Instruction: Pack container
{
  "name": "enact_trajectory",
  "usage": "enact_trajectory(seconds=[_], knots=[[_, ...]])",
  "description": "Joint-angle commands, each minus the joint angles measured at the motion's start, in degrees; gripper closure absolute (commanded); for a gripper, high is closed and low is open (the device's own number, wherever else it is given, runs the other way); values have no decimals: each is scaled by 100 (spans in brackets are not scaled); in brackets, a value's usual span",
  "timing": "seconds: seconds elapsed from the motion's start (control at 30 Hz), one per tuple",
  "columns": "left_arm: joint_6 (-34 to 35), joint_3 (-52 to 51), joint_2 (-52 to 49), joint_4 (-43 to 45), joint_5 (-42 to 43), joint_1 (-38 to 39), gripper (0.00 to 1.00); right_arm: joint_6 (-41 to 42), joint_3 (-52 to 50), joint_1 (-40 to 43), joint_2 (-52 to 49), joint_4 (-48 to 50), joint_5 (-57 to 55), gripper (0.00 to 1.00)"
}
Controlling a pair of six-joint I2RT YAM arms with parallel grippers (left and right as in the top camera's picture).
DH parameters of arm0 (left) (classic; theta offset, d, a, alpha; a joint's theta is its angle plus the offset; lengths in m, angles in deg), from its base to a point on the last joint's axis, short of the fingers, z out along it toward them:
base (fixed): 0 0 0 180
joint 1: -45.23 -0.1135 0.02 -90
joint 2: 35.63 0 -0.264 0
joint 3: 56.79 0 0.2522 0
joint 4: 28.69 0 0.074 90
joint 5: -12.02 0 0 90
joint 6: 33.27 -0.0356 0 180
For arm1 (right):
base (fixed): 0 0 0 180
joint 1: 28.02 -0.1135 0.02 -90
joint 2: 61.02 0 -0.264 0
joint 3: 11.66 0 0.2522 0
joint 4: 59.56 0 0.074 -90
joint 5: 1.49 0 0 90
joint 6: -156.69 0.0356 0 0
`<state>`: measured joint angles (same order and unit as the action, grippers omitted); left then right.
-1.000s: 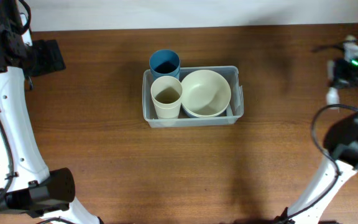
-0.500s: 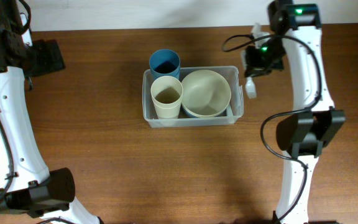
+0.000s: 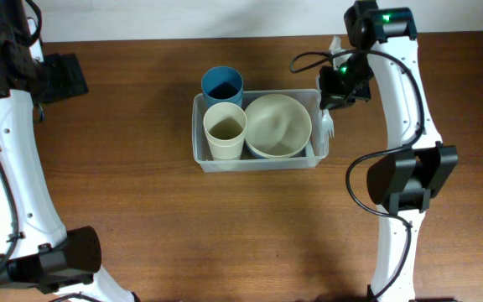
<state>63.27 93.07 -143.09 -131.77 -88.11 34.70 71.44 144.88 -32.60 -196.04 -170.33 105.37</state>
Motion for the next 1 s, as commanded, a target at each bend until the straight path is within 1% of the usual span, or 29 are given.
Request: enact_trajectory(seconds=[0.0,0.1,0.13,0.17,0.23,0.3,0.37,0.47,0.53,0.63,0.67,0.73,0.83,0.97], knots=[[50,68,162,13,-63,-13,0,63,-243,-92,94,-35,48,92],[50,68,162,13,-63,-13,0,17,-299,-94,92,-33,42,91],[50,68,162,13,-63,-13,0,17,-304,-96,92,-35,28,89],[50,68,162,13,-63,-13,0,20,-304,-105,92,-35,31,85],[50,68,162,13,-63,-13,0,20,-306,-109,92,-35,28,70],[50,68,162,13,-63,-13,0,20,-306,-109,92,-33,28,61],[50,68,162,13,-63,-13,0,20,-306,-107,92,-33,28,46],[50,68,162,13,-63,-13,0,20,-306,-107,92,-33,28,41],[50,68,162,13,-63,-13,0,22,-304,-98,92,17,31,35],[50,68,162,13,-63,-13,0,35,-186,-35,94,57,57,14],[50,68,162,13,-63,-13,0,166,-85,4,94,48,55,8],[50,68,162,13,-63,-13,0,437,162,81,129,-31,96,0],[50,68,162,13,-63,-13,0,632,601,181,286,-11,44,1],[50,68,162,13,-63,-13,0,804,1508,275,476,-11,-179,1]])
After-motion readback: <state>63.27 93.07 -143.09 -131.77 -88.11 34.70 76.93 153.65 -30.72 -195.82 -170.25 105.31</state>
